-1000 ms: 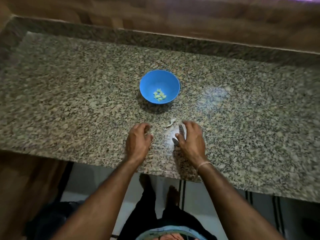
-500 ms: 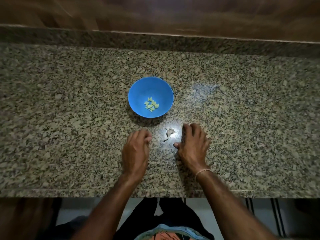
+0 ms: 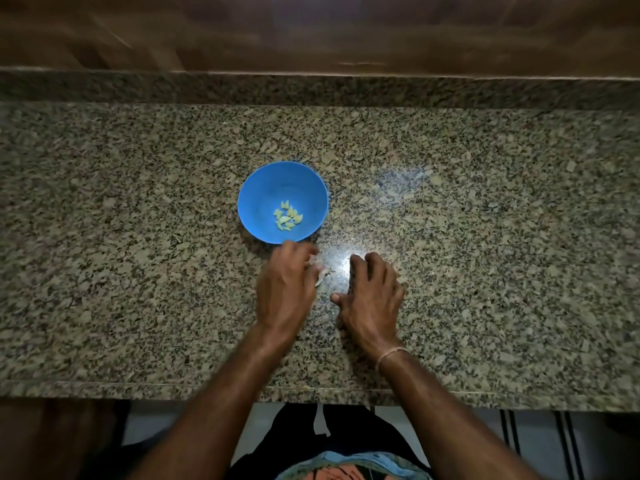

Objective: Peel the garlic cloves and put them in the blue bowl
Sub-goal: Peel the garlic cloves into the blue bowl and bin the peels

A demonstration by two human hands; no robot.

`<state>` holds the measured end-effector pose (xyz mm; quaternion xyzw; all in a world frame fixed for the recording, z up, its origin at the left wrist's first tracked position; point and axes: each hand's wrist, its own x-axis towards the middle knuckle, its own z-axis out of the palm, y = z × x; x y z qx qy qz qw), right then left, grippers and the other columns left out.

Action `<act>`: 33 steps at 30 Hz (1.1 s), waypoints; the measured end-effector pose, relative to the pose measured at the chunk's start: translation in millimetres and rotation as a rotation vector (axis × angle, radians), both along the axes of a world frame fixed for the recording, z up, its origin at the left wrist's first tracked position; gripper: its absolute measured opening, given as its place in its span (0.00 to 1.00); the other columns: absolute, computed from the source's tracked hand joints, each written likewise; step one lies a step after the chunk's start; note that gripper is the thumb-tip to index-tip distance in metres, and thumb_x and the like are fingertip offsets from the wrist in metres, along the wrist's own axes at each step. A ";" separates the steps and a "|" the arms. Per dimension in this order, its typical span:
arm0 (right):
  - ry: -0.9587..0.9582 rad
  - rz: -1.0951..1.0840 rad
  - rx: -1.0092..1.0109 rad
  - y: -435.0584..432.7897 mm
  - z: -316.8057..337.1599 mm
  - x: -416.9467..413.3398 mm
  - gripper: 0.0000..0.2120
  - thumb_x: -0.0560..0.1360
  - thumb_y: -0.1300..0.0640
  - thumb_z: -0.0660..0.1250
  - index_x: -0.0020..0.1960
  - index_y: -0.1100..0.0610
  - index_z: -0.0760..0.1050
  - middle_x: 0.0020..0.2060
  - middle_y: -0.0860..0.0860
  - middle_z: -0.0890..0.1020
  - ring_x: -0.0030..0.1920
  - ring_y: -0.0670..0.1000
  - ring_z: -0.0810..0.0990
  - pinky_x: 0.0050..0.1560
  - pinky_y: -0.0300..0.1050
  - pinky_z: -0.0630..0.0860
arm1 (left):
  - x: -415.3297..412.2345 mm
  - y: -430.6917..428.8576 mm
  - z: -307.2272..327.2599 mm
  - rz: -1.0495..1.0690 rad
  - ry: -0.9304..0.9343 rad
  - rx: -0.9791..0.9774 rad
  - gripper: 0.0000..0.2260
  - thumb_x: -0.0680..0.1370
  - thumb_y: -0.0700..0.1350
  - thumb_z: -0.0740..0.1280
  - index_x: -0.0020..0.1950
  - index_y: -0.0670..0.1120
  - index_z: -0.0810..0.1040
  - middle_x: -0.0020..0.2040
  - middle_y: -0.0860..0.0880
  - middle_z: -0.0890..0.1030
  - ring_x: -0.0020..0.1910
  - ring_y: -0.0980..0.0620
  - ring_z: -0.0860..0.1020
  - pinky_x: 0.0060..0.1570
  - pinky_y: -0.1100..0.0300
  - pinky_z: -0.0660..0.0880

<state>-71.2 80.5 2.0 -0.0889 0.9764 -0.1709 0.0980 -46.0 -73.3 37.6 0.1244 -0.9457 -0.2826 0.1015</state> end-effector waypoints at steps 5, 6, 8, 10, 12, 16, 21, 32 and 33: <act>-0.012 0.062 -0.073 11.4 -0.8 -3.6 0.36 0.75 0.41 0.75 0.77 0.49 0.64 0.76 0.51 0.62 0.74 0.54 0.59 0.67 0.53 0.61 | -2.5 22.7 -35.0 -0.006 -0.104 0.114 0.13 0.80 0.38 0.71 0.64 0.46 0.83 0.54 0.48 0.79 0.51 0.50 0.80 0.45 0.62 0.77; -0.024 0.066 -0.112 14.7 -2.5 -4.9 0.35 0.76 0.41 0.74 0.77 0.49 0.65 0.76 0.51 0.63 0.74 0.54 0.59 0.68 0.54 0.61 | -4.4 23.6 -35.0 0.027 -0.087 0.187 0.11 0.81 0.37 0.71 0.62 0.46 0.84 0.53 0.49 0.80 0.49 0.53 0.80 0.45 0.69 0.75; -0.065 0.027 -0.306 21.7 -1.7 -7.1 0.29 0.77 0.46 0.75 0.75 0.49 0.71 0.74 0.49 0.68 0.74 0.53 0.64 0.70 0.53 0.65 | -5.7 24.7 -32.8 0.168 -0.102 0.532 0.10 0.81 0.38 0.71 0.60 0.48 0.86 0.53 0.51 0.84 0.50 0.57 0.83 0.51 0.68 0.79; -0.154 -0.072 -0.659 27.8 3.3 -9.2 0.21 0.78 0.53 0.75 0.70 0.50 0.77 0.66 0.47 0.78 0.67 0.49 0.76 0.67 0.54 0.76 | -3.7 28.2 -23.0 0.350 -0.187 1.113 0.10 0.82 0.38 0.70 0.60 0.49 0.85 0.54 0.50 0.86 0.52 0.54 0.85 0.55 0.56 0.81; -0.233 -0.143 -0.872 29.1 16.3 -7.8 0.15 0.79 0.57 0.74 0.66 0.51 0.81 0.57 0.46 0.84 0.58 0.46 0.83 0.59 0.50 0.83 | 0.6 34.3 -13.4 0.454 -0.236 1.539 0.11 0.81 0.38 0.69 0.61 0.49 0.84 0.54 0.48 0.87 0.52 0.52 0.84 0.59 0.48 0.79; -0.217 -0.133 -0.980 25.8 27.7 -2.2 0.11 0.79 0.59 0.74 0.60 0.53 0.84 0.54 0.46 0.85 0.56 0.48 0.85 0.57 0.52 0.84 | 11.2 43.2 -0.9 0.473 -0.225 1.734 0.16 0.74 0.41 0.72 0.62 0.49 0.83 0.56 0.47 0.87 0.52 0.53 0.85 0.65 0.43 0.77; -0.172 -0.120 -0.990 29.6 32.3 0.4 0.08 0.78 0.60 0.75 0.56 0.54 0.84 0.51 0.46 0.85 0.54 0.48 0.85 0.54 0.51 0.84 | 19.6 50.5 7.6 0.455 -0.136 1.692 0.17 0.74 0.40 0.72 0.63 0.44 0.82 0.59 0.42 0.86 0.56 0.48 0.85 0.57 0.53 0.83; -0.250 -0.095 -1.068 38.3 40.2 7.3 0.09 0.78 0.56 0.76 0.57 0.54 0.84 0.51 0.47 0.87 0.54 0.50 0.86 0.54 0.56 0.84 | 25.5 58.3 11.2 0.438 -0.109 1.591 0.08 0.74 0.43 0.73 0.52 0.43 0.81 0.51 0.43 0.87 0.50 0.49 0.86 0.47 0.57 0.84; -0.260 -0.081 -1.075 38.7 40.8 7.8 0.09 0.78 0.56 0.76 0.57 0.55 0.84 0.51 0.48 0.87 0.54 0.50 0.86 0.55 0.55 0.84 | 25.5 59.6 11.4 0.440 -0.108 1.598 0.07 0.75 0.42 0.73 0.51 0.42 0.80 0.51 0.43 0.87 0.51 0.48 0.86 0.48 0.57 0.84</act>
